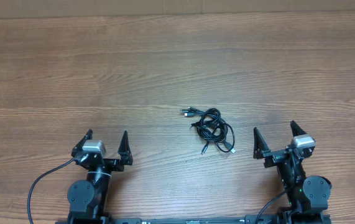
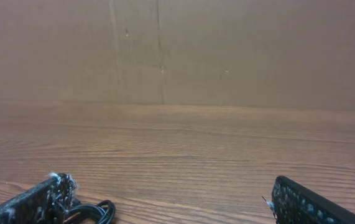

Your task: Untangle cables

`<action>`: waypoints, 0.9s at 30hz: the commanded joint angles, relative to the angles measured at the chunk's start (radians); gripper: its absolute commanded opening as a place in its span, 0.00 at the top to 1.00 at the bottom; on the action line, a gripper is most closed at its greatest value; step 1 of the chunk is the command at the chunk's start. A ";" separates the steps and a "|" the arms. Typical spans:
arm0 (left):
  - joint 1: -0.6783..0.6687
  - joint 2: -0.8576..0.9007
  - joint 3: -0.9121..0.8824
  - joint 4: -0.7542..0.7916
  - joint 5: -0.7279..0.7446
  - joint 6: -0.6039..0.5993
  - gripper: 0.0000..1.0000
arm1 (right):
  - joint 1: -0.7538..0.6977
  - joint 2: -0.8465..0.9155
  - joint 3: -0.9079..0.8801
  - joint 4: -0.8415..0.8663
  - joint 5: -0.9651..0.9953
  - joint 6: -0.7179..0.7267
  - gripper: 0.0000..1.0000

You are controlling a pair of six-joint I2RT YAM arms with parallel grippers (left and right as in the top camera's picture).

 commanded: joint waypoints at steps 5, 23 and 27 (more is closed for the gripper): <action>0.012 -0.006 -0.003 -0.003 -0.010 0.013 0.00 | 0.006 -0.009 -0.010 0.006 -0.002 0.006 0.00; 0.012 -0.006 0.067 -0.134 -0.009 0.012 0.00 | 0.006 -0.009 -0.010 0.006 -0.002 0.006 0.00; 0.012 0.000 0.151 -0.243 -0.010 0.013 0.01 | 0.006 -0.009 -0.010 0.006 -0.001 0.006 0.00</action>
